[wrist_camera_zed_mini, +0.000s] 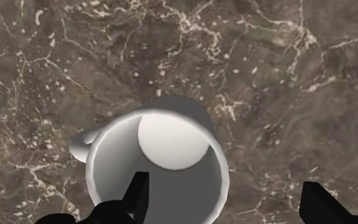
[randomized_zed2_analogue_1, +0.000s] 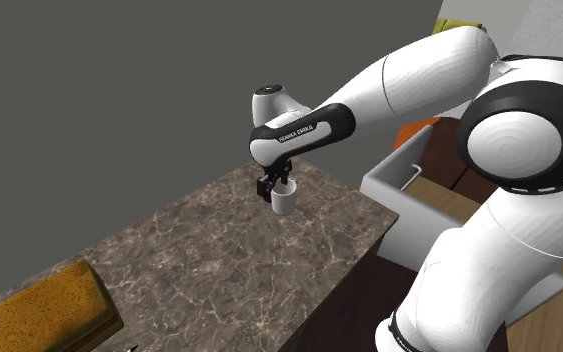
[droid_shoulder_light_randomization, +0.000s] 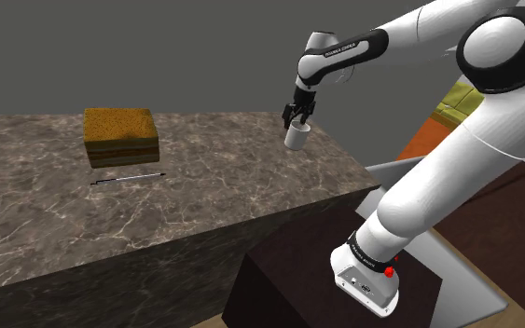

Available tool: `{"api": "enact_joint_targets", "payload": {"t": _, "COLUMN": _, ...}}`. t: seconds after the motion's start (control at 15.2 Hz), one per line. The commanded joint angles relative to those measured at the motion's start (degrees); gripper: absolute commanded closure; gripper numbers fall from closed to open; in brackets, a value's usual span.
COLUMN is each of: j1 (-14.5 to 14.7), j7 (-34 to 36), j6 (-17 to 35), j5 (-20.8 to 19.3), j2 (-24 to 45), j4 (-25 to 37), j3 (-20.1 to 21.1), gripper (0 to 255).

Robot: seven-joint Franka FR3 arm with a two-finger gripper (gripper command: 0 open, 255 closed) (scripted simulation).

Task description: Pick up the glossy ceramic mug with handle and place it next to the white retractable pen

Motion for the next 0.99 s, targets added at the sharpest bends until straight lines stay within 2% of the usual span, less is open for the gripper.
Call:
{"api": "enact_joint_targets", "payload": {"t": 0.0, "j1": -0.05, "j7": -0.09, "j6": 2.01, "j5": 0.09, "j2": 1.14, "j4": -0.76, "j3": -0.1, "gripper": 0}}
{"api": "enact_joint_targets", "payload": {"t": 0.33, "j1": -0.15, "j7": -0.31, "j6": 5.62, "j5": 0.34, "j2": 3.22, "j4": -2.31, "j3": -0.26, "gripper": 0}}
{"api": "enact_joint_targets", "payload": {"t": 0.79, "j1": -0.15, "j7": -0.3, "j6": 5.61, "j5": 0.34, "j2": 3.21, "j4": -2.31, "j3": -0.25, "gripper": 0}}
{"api": "enact_joint_targets", "payload": {"t": 0.86, "j1": -0.15, "j7": -0.3, "j6": 5.61, "j5": 0.34, "j2": 3.21, "j4": -2.31, "j3": -0.25, "gripper": 255}}
{"api": "enact_joint_targets", "payload": {"t": 0.92, "j1": -0.15, "j7": -0.3, "j6": 5.61, "j5": 0.34, "j2": 3.21, "j4": -2.31, "j3": -0.25, "gripper": 255}}
